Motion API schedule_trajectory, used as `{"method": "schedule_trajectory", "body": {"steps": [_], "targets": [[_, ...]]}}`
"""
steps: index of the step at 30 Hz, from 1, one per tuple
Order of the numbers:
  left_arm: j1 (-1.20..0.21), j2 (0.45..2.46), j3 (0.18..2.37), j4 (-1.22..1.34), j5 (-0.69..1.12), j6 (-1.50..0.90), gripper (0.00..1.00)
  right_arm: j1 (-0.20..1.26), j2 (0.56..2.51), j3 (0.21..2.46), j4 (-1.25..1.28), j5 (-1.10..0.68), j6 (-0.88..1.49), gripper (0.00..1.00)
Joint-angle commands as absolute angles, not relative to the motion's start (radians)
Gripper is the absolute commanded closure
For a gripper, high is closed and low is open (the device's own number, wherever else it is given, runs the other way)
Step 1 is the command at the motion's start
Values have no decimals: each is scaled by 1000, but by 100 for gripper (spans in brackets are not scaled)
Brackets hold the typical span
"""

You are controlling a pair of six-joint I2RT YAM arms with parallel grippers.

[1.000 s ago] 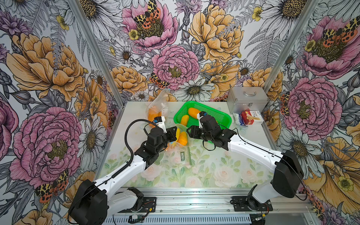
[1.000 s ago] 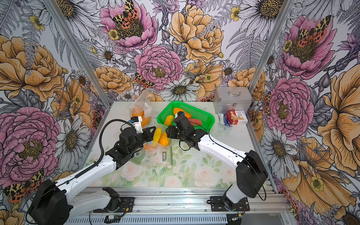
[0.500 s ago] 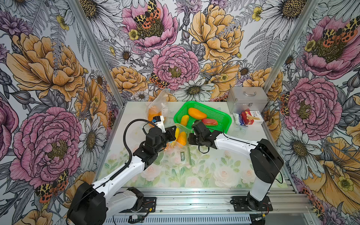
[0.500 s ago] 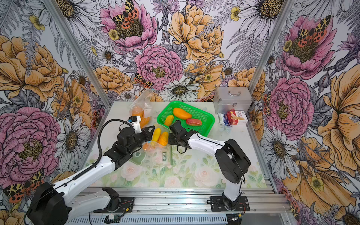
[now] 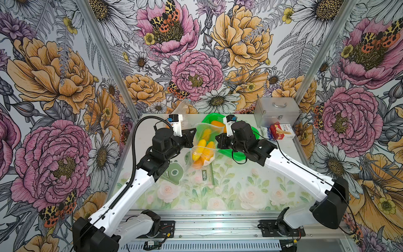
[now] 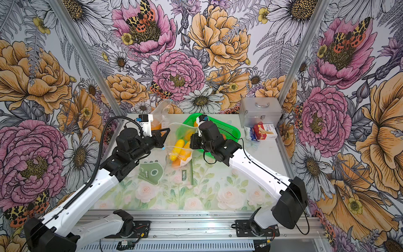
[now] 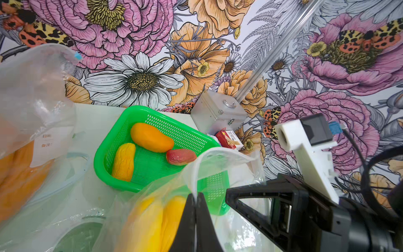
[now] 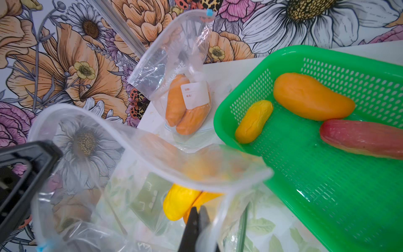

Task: Place the mango in a zip-top bag and seal the zipper
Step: Adjust the zipper food storage bag at the center of the board.

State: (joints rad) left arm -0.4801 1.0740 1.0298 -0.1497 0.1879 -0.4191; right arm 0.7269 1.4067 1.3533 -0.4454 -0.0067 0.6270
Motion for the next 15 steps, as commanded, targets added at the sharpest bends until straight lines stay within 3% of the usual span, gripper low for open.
{"method": "schedule_trajectory", "body": {"steps": [1, 8, 12, 15], "targets": [[-473, 1068, 1084, -297, 366, -319, 100, 723, 1347, 1391, -560, 6, 606, 100], [-554, 1101, 1148, -421, 464, -246, 96, 723, 1251, 1367, -667, 10, 658, 100], [-592, 1131, 1157, -420, 428, -220, 80, 721, 1237, 1310, -666, 95, 714, 100], [-595, 1125, 1159, -418, 372, -204, 57, 721, 1237, 1279, -666, 176, 738, 100]]}}
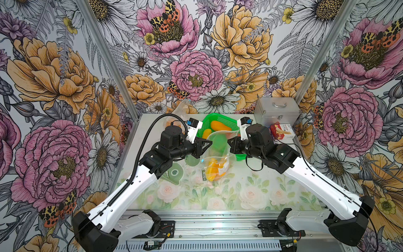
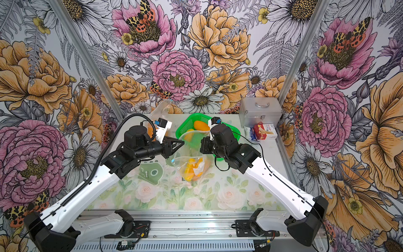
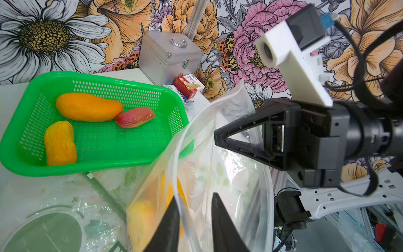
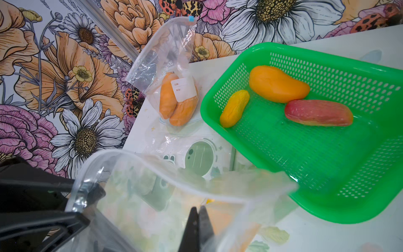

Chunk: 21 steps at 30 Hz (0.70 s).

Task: Place the mango in a zip-top bag and seal the zipper
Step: Adjust the zipper food storage bag at the center of the board.

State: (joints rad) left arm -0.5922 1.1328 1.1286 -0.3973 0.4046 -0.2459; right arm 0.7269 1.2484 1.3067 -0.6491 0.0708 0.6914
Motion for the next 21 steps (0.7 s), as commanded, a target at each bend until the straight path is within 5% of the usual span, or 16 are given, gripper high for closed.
{"method": "schedule_trajectory", "body": {"steps": [1, 7, 13, 21], "targets": [[-595, 1114, 1159, -417, 352, -197, 52, 720, 1236, 1271, -664, 198, 745, 100], [-587, 970, 1104, -381, 245, -154, 20, 714, 1217, 1247, -666, 280, 772, 100], [-565, 741, 863, -167, 156, -132, 12, 703, 1212, 1226, -665, 301, 803, 100], [-563, 517, 464, 200, 250, -226, 2, 698, 1225, 1231, -664, 299, 813, 100]]}}
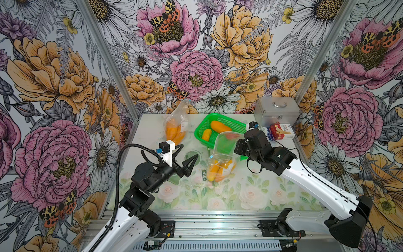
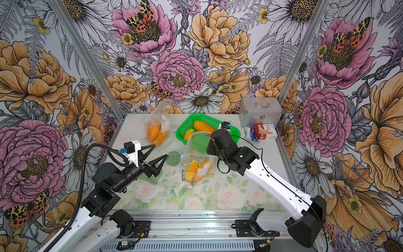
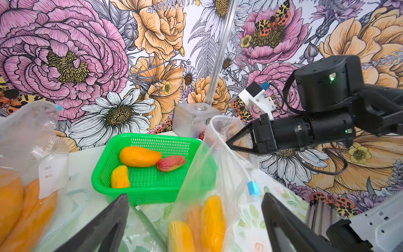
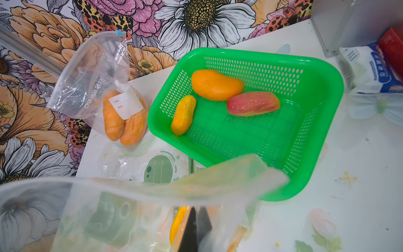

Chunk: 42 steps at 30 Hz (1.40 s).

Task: Place the mango in a zip-top bag and seal the zipper
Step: Adjust the zipper food storage bag at the center of the board.

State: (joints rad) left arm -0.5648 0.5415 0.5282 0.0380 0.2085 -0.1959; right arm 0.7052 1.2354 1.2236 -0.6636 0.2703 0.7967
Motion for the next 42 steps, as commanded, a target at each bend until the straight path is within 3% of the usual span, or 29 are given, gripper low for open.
{"method": "schedule_trajectory", "body": {"steps": [1, 11, 24, 35, 42], "targets": [[-575, 505, 432, 224, 270, -219, 1, 698, 1226, 1233, -666, 296, 812, 100], [-801, 553, 313, 325, 208, 90, 1, 697, 1230, 1230, -664, 299, 825, 100], [-815, 920, 355, 613, 247, 150, 4, 696, 1228, 1223, -664, 301, 838, 100], [-748, 941, 451, 618, 278, 111, 32, 696, 1231, 1226, -664, 298, 834, 99], [-726, 990, 479, 617, 303, 82, 74, 696, 1219, 1229, -666, 287, 825, 99]]}}
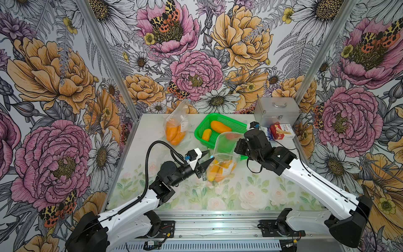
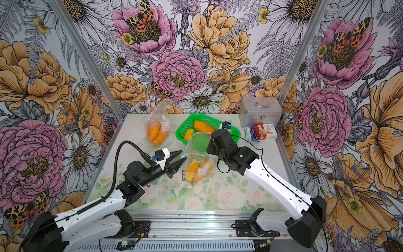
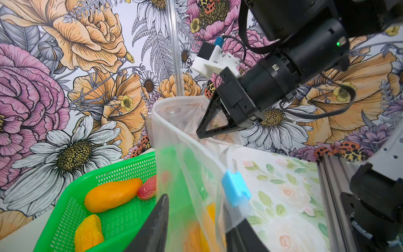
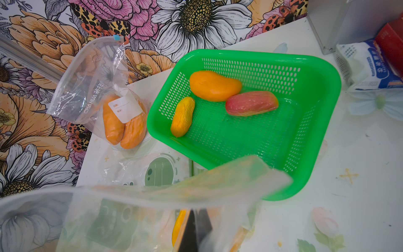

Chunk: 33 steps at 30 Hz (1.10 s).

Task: Place the mango in a zip-top bag and seal the zipper
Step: Adjust the zipper food storage bag at the center of the board.

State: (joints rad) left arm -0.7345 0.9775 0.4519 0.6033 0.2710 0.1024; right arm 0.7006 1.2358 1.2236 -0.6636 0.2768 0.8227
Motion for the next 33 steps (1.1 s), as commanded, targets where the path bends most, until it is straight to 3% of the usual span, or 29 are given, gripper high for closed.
{"method": "schedule_trajectory", "body": {"steps": [1, 4, 12, 19, 23, 27, 33], "targets": [[-725, 992, 487, 617, 302, 78, 82, 697, 1214, 1229, -666, 281, 819, 99], [-703, 984, 508, 616, 305, 60, 100, 698, 1193, 1228, -667, 260, 802, 99], [-591, 986, 591, 537, 400, 53, 100, 698, 1093, 1250, -772, 326, 790, 98], [-510, 1078, 660, 532, 555, 35, 100, 698, 1007, 1253, -848, 384, 787, 91], [-483, 1133, 681, 532, 629, 34, 100, 698, 1031, 1250, -847, 356, 777, 79], [-443, 1192, 679, 534, 685, 33, 100, 699, 1083, 1273, -847, 319, 727, 61], [-398, 1258, 723, 537, 770, 32, 100, 699, 1135, 1447, -845, 215, 471, 35]]}}
